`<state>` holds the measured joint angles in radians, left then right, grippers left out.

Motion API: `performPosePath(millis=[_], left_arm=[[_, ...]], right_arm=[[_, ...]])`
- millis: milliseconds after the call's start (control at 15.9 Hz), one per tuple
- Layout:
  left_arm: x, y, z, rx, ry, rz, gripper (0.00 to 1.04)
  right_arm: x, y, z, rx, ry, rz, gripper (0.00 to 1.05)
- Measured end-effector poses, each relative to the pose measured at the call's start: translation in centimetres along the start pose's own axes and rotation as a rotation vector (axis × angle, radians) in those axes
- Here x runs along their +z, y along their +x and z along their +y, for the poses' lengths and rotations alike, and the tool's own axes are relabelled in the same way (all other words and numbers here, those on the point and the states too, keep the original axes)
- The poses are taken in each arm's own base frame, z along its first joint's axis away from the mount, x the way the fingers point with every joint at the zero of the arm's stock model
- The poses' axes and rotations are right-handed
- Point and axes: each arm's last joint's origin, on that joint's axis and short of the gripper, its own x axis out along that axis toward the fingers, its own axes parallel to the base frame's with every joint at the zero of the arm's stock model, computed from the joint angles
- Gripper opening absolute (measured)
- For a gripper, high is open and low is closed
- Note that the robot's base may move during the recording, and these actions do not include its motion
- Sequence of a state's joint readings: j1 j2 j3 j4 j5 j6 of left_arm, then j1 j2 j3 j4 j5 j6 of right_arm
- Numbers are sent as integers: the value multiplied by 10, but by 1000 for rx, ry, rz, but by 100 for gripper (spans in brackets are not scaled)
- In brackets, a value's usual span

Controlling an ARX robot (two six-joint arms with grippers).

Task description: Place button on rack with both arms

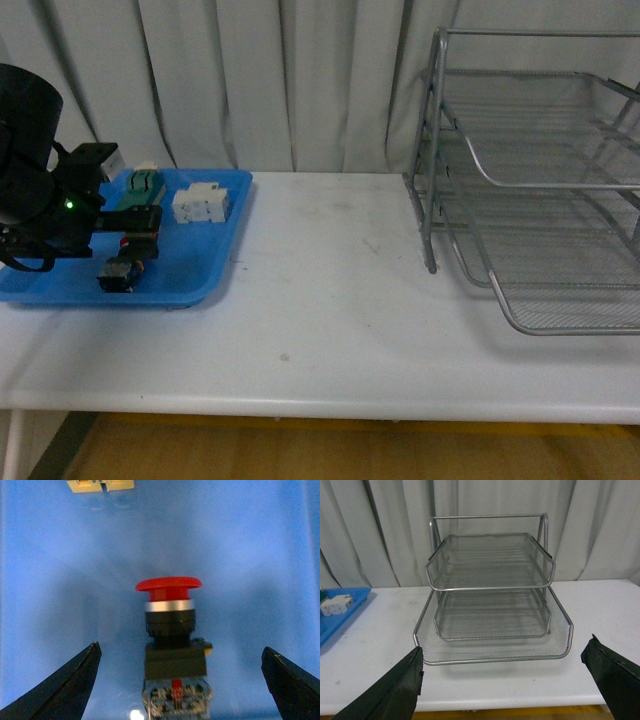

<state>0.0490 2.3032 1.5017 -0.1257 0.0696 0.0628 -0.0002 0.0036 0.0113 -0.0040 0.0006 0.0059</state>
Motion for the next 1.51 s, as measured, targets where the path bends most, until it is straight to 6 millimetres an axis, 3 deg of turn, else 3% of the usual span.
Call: performPosePath(millis=[126, 189, 252, 314, 943, 1258, 1321, 1384, 1447, 1509], left_arm=[[-7, 22, -3, 16, 2, 35, 98], [-6, 26, -6, 16, 0, 11, 71], [-18, 9, -11, -7, -12, 2, 39], [-19, -10, -12, -16, -11, -27, 38], [-16, -77, -16, -25, -6, -179, 37], [-29, -116, -19, -20, -5, -240, 37], [-40, -133, -20, -11, -10, -254, 37], [-106, -206, -28, 62, -43, -298, 37], [-130, -239, -38, 70, -25, -382, 37], [-130, -236, -37, 73, -27, -368, 37]], right_arm=[[0, 0, 0, 0, 0, 0, 98], [0, 0, 0, 0, 0, 0, 98], [0, 0, 0, 0, 0, 0, 98], [0, 0, 0, 0, 0, 0, 98], [0, 0, 0, 0, 0, 0, 98], [0, 0, 0, 0, 0, 0, 98], [0, 0, 0, 0, 0, 0, 98], [0, 0, 0, 0, 0, 0, 98], [0, 0, 0, 0, 0, -1, 98], [0, 0, 0, 0, 0, 0, 98]])
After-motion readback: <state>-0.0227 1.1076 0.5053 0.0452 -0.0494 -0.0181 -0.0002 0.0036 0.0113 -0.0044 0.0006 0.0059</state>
